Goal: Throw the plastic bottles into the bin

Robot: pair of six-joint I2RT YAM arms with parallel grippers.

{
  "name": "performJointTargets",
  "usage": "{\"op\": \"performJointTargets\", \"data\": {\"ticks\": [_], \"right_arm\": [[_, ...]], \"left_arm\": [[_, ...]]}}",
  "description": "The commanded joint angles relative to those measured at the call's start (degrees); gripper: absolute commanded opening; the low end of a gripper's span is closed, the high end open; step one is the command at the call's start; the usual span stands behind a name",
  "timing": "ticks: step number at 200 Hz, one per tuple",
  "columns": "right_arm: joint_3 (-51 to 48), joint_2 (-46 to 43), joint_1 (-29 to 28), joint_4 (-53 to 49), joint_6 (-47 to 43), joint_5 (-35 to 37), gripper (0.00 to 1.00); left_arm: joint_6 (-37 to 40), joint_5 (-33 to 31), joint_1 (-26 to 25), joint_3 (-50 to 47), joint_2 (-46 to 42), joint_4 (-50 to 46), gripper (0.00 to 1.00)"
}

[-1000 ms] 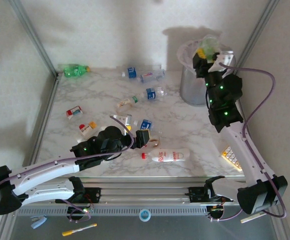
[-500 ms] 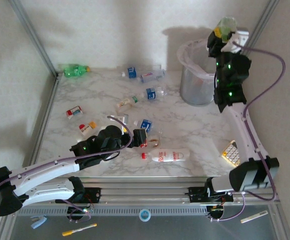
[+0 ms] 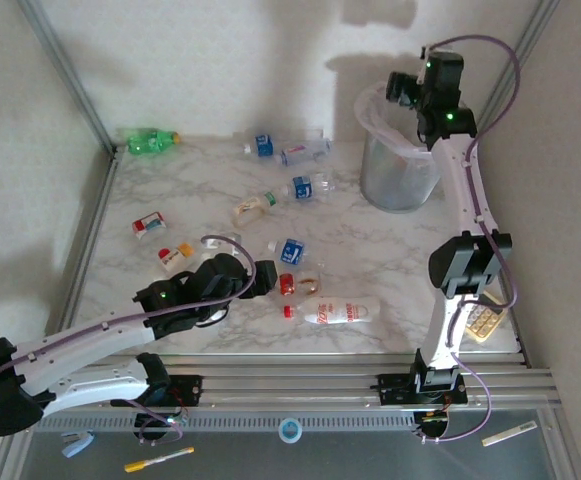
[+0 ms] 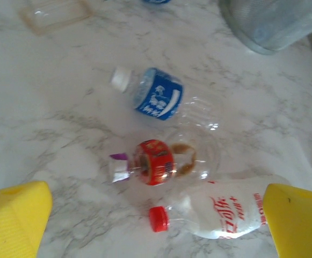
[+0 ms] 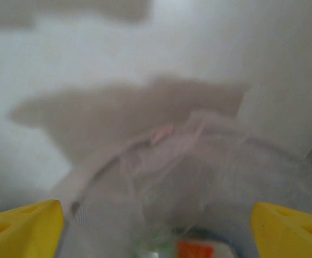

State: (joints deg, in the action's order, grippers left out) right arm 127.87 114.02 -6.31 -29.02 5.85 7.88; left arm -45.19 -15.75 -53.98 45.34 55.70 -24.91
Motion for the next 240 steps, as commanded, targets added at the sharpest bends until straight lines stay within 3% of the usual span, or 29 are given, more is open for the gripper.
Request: {"op": "performJointTargets", "data": {"ticks": [1,47,78,122,186,240], "right_arm": [[-5.5,-9.4,0.0,0.3,1.7,-4.2,0.93],[-10.7,-17.6,-0.1,-4.7,3.8,-13.0,0.99],[-17.1,-22.7,-0.2,-4.8,6.0,-20.1,0.99],[-22.3,-27.7,-2.1,-7.5,6.0,-24.7,0.99],[-27.9,-32.6,-6.0,-10.0,2.9,-24.2,0.99],[-32.5,-34.6,-7.4,-9.6,3.2,-25.0,0.99]], "left_arm": [[-7.8,-4.7,1.6,1.4,-2.7,-10.4,1.0],[-17.6,-5.7,4.8,0.4,-4.8,-25.6,1.0],[-18.4,-4.1,7.0,-2.3,-3.8,-29.0,1.0],[-14.4,-1.2,10.3,-6.2,-0.9,-25.6,1.0],[-4.8,6.5,15.5,-8.0,5.1,-18.3,0.98],[-1.7,10.7,19.2,-9.1,7.7,-14.9,0.94]]}}
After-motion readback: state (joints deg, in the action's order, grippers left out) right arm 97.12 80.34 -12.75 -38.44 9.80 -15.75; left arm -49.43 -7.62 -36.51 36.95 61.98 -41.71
